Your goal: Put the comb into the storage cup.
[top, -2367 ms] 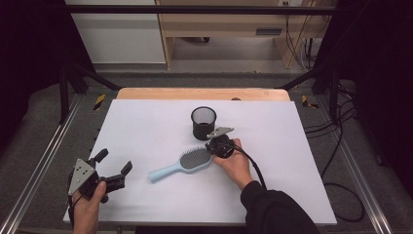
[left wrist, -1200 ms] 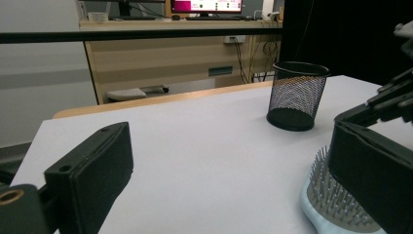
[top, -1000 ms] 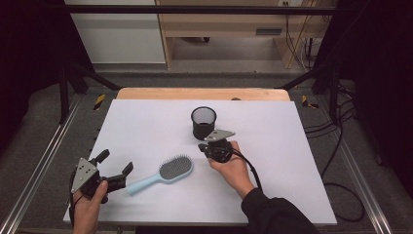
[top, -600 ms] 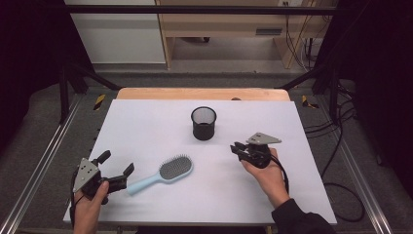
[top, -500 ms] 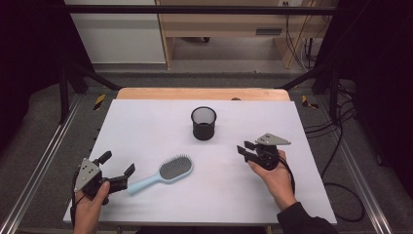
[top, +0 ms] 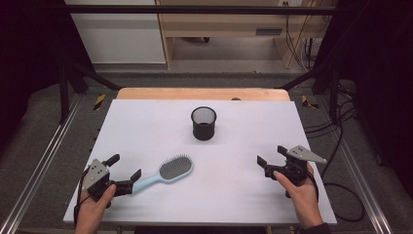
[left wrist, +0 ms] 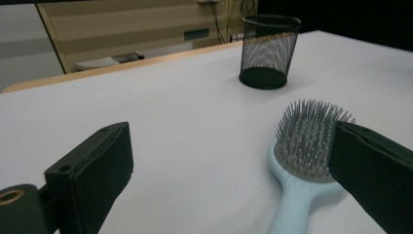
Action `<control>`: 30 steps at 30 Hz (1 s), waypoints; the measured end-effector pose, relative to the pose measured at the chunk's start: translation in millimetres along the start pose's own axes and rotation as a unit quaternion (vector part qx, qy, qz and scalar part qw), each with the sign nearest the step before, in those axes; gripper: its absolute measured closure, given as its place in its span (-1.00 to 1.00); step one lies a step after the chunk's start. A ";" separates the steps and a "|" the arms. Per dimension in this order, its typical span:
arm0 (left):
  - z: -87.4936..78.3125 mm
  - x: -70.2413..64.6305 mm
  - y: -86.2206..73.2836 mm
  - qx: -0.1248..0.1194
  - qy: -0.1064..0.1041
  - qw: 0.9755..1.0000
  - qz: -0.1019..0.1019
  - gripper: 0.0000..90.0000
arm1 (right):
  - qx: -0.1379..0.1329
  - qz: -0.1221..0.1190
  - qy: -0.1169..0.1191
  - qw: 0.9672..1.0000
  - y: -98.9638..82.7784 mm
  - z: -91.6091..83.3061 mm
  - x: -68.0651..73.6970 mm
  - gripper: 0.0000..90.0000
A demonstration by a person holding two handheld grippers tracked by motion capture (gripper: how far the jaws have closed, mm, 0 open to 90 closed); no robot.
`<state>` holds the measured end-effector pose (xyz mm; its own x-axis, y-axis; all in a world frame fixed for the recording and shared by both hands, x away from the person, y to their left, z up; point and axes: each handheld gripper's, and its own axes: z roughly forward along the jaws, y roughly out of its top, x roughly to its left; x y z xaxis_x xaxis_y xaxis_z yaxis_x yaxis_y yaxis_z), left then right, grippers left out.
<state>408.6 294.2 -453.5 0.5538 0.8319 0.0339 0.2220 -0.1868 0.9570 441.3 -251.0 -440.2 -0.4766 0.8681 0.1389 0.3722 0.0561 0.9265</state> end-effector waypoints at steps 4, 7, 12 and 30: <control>0.2 -5.1 -2.1 0.016 -0.009 1.000 0.003 -0.94 | -0.012 -0.016 0.023 1.000 -9.7 -8.5 0.6 -0.89; 0.8 -4.2 -0.2 0.031 -0.013 0.999 0.002 -0.93 | -0.010 -0.017 0.019 1.000 -10.5 -6.7 -0.9 -0.86; 4.7 -5.0 5.1 0.066 -0.018 0.998 0.002 -0.92 | -0.019 -0.028 0.013 0.999 -9.0 -10.0 -2.0 -0.86; 35.6 -22.5 26.6 0.254 -0.106 0.958 0.086 -0.89 | 0.002 -0.037 0.004 0.999 -13.0 -7.8 -2.5 -0.86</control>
<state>430.7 251.9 -439.1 0.7561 0.6509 0.0685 0.4438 -0.5868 0.6773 431.5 -257.8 -449.9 -0.5086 0.8580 0.0725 0.3384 0.1218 0.9331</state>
